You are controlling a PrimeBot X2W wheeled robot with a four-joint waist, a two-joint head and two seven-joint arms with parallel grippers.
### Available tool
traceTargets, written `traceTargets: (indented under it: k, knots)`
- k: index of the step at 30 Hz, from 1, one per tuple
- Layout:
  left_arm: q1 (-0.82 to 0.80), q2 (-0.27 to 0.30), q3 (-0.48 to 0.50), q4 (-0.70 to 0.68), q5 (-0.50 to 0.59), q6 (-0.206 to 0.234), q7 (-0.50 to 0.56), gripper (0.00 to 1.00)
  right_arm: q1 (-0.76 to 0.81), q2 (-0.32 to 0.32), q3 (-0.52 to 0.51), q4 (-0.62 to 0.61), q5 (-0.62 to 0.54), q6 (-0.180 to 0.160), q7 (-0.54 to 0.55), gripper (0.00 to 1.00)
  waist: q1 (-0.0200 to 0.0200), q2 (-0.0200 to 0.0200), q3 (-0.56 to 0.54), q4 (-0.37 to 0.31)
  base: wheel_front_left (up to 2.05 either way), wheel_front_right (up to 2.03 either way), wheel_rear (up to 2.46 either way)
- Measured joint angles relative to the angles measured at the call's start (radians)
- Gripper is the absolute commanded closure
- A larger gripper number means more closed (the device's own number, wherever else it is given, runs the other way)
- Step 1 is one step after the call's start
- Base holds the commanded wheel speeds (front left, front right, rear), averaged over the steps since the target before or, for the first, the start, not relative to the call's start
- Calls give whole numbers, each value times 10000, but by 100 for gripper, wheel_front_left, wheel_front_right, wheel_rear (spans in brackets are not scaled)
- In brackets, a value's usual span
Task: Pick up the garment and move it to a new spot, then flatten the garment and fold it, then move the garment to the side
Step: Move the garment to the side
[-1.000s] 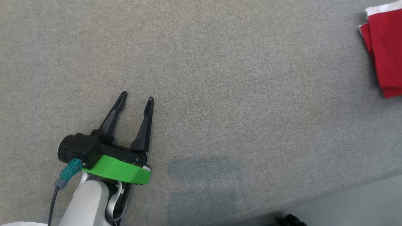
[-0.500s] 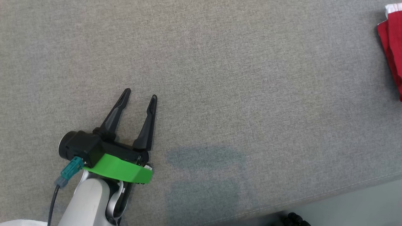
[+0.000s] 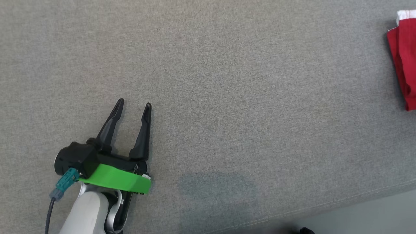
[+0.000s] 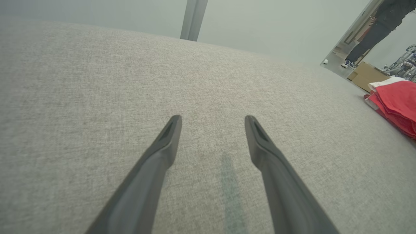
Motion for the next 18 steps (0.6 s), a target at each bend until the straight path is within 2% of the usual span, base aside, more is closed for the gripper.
traceTargets:
  k: [4,12,18]
  knots:
    - [347,-35,199,33,-174,105,-98,0,427,-274,581,-593,800,0,-968,0,0,0,-489,24,0,0,0]
    - [1073,36,807,359,-314,374,-268,0,2208,-349,3020,-2681,2721,0,-1829,0,-1,0,-1765,114,0,0,0]
    - [1712,-59,1375,617,-320,667,-291,0,4054,278,4190,-3967,3538,0,-2489,0,-1,0,-2854,415,0,0,0]
